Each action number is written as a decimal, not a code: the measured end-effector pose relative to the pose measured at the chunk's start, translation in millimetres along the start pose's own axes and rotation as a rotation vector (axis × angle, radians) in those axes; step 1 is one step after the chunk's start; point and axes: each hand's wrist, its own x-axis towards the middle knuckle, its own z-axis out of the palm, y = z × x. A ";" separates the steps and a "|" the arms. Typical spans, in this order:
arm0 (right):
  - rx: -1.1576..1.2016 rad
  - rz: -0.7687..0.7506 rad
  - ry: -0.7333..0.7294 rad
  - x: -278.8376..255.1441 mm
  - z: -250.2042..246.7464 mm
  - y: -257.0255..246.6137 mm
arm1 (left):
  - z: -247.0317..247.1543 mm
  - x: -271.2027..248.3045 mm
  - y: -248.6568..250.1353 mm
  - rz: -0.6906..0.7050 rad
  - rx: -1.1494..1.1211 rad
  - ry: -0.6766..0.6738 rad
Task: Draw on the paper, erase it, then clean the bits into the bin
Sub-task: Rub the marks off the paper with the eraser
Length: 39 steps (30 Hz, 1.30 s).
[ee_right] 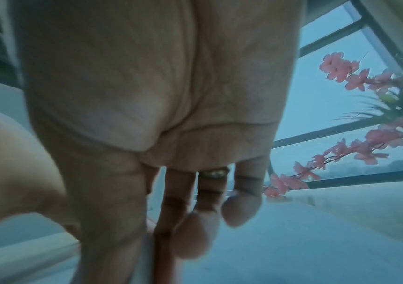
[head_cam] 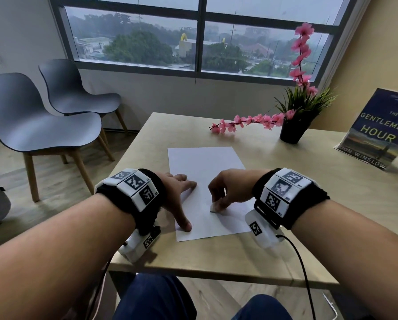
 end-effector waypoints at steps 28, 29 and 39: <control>-0.024 -0.011 -0.030 8.2 -1.0 -14.8 | 1.5 1.4 -0.6 -0.004 0.014 0.007; -0.021 -0.005 -0.007 9.7 -1.7 -14.6 | 1.5 1.1 -0.7 -0.004 0.014 0.006; 0.073 -0.056 -0.111 -4.0 10.1 -3.3 | 0.7 -1.0 -1.4 0.011 -0.031 0.015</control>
